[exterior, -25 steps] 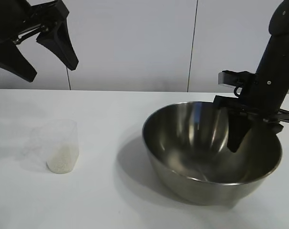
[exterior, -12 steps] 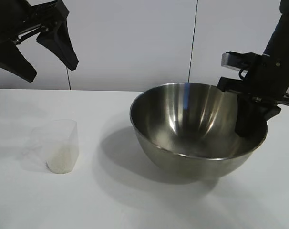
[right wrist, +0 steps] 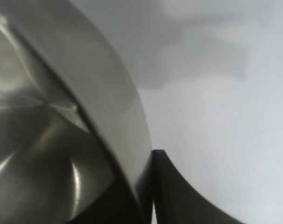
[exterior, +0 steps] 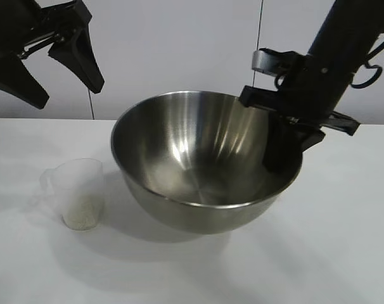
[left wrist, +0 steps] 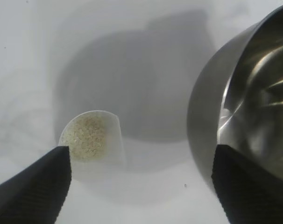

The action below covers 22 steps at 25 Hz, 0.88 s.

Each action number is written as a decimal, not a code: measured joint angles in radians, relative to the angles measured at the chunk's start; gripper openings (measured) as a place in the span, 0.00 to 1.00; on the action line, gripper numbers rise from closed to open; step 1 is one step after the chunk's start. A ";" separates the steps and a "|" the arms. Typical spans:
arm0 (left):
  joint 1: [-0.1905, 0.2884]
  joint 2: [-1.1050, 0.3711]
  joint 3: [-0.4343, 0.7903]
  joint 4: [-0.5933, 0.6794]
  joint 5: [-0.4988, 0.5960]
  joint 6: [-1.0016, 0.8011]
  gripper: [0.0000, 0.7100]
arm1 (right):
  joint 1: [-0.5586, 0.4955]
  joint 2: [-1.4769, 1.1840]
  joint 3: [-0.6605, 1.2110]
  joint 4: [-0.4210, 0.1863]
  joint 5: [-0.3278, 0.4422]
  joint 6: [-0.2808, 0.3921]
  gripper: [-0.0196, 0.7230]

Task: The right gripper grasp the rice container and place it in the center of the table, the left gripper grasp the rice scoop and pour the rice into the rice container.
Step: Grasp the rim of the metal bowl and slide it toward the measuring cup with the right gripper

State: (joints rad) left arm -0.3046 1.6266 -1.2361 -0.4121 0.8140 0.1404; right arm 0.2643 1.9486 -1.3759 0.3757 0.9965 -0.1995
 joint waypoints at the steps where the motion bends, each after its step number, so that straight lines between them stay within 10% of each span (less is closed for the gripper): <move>1: 0.000 0.000 0.000 0.000 0.000 0.000 0.84 | 0.009 0.012 0.000 0.001 -0.016 0.016 0.05; 14: 0.000 0.000 0.000 0.000 0.000 0.000 0.84 | 0.013 0.113 0.000 -0.013 -0.056 0.095 0.07; 22: 0.000 0.000 0.000 0.000 0.000 0.000 0.84 | 0.008 0.121 -0.009 0.007 -0.046 0.095 0.60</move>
State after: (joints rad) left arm -0.3046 1.6266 -1.2361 -0.4121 0.8140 0.1404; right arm 0.2722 2.0698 -1.3853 0.3822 0.9507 -0.1048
